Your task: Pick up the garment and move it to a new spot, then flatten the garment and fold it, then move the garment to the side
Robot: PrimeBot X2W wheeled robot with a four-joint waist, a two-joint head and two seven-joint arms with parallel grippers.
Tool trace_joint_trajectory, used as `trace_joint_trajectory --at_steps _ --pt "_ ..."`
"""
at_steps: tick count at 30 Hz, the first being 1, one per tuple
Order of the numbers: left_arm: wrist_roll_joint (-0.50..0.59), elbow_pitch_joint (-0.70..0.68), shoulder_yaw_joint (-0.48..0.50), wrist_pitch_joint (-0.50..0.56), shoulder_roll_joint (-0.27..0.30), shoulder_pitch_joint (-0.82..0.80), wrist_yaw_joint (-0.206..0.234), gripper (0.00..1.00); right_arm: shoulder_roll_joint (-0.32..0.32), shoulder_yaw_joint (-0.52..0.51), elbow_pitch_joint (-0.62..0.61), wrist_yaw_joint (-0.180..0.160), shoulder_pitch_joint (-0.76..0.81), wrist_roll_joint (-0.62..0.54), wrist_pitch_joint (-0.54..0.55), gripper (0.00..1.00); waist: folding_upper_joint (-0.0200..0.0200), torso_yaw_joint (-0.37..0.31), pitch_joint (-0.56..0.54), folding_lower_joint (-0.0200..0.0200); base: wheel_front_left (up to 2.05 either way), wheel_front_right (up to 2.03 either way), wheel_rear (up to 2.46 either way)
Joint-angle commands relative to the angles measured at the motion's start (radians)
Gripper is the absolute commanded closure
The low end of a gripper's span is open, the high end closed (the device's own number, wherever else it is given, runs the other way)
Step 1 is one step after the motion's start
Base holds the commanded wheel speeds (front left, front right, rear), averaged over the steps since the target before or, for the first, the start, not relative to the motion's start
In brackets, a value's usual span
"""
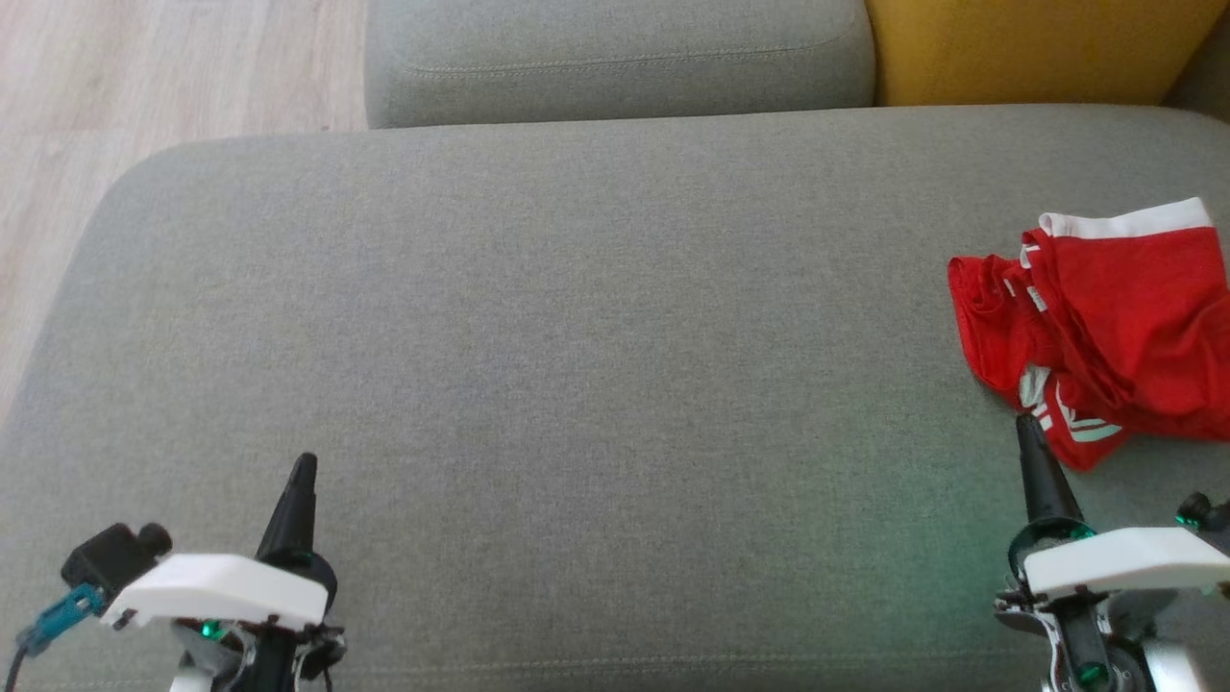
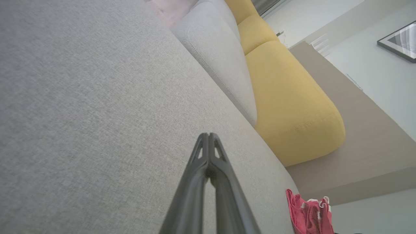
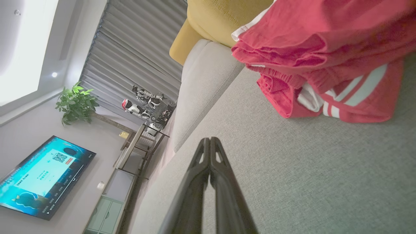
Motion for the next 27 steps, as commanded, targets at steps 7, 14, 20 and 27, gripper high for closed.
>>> trace_joint_trajectory --at_steps 7,14,20,27 --pt "-0.080 -0.017 0.063 0.024 -0.009 -0.064 -0.024 1.00 -0.020 0.001 -0.015 0.000 -0.065 0.100 -0.009 1.00 0.0000 -0.002 -0.001 0.0000 0.00 0.00 0.00" --pt "-0.148 -0.006 0.092 0.043 -0.024 -0.073 -0.040 1.00 -0.020 -0.004 -0.001 -0.001 -0.074 0.184 -0.009 1.00 0.0000 -0.004 -0.001 0.0000 0.00 0.00 0.00" --pt "-0.206 0.002 0.116 0.060 -0.037 -0.080 -0.055 1.00 -0.021 -0.009 0.011 -0.001 -0.083 0.254 -0.008 1.00 0.0000 -0.006 -0.002 0.0000 0.00 0.00 0.00" --pt "-0.273 0.012 0.145 0.080 -0.053 -0.089 -0.071 1.00 -0.021 -0.014 0.026 -0.001 -0.092 0.337 -0.007 1.00 0.0000 -0.008 -0.003 0.0000 0.00 0.00 0.00"
